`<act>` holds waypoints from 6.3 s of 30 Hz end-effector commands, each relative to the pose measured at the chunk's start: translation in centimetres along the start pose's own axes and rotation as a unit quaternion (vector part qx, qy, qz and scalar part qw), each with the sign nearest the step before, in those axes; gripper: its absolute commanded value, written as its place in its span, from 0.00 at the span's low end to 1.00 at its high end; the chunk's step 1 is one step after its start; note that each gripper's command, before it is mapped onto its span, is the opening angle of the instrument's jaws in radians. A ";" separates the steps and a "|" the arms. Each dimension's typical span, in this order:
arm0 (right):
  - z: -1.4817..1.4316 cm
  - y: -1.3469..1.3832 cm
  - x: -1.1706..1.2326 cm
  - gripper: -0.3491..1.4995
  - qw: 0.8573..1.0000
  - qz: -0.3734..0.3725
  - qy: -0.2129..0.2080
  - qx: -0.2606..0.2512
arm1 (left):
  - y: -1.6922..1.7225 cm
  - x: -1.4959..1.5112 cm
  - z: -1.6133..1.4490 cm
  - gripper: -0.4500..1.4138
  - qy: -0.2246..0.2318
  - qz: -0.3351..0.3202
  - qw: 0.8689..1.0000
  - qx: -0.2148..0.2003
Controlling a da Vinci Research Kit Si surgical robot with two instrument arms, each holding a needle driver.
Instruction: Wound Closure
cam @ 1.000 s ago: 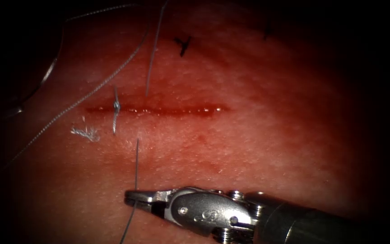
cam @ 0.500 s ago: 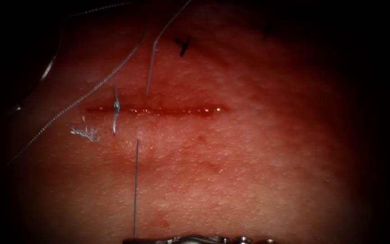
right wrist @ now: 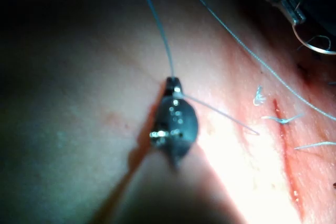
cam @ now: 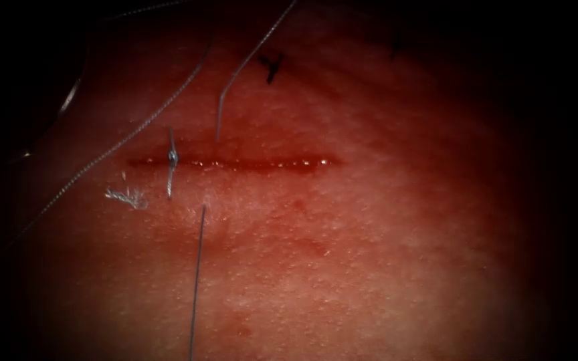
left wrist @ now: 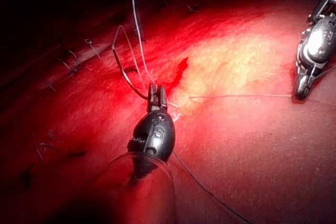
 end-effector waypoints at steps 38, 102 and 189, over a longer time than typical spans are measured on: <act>0.51 1.75 -1.31 0.86 0.988 -0.009 -0.060 -0.139 | 0.05 -0.02 0.10 0.00 -0.002 0.003 1.000 0.007; 0.36 1.02 -0.73 0.58 0.998 0.010 0.000 -0.068 | -0.42 -0.89 0.57 0.00 -0.016 0.009 0.999 0.032; 0.46 3.15 -1.51 0.85 0.891 0.391 0.042 -0.227 | 1.18 -0.35 0.68 0.42 -0.017 0.136 0.979 -0.149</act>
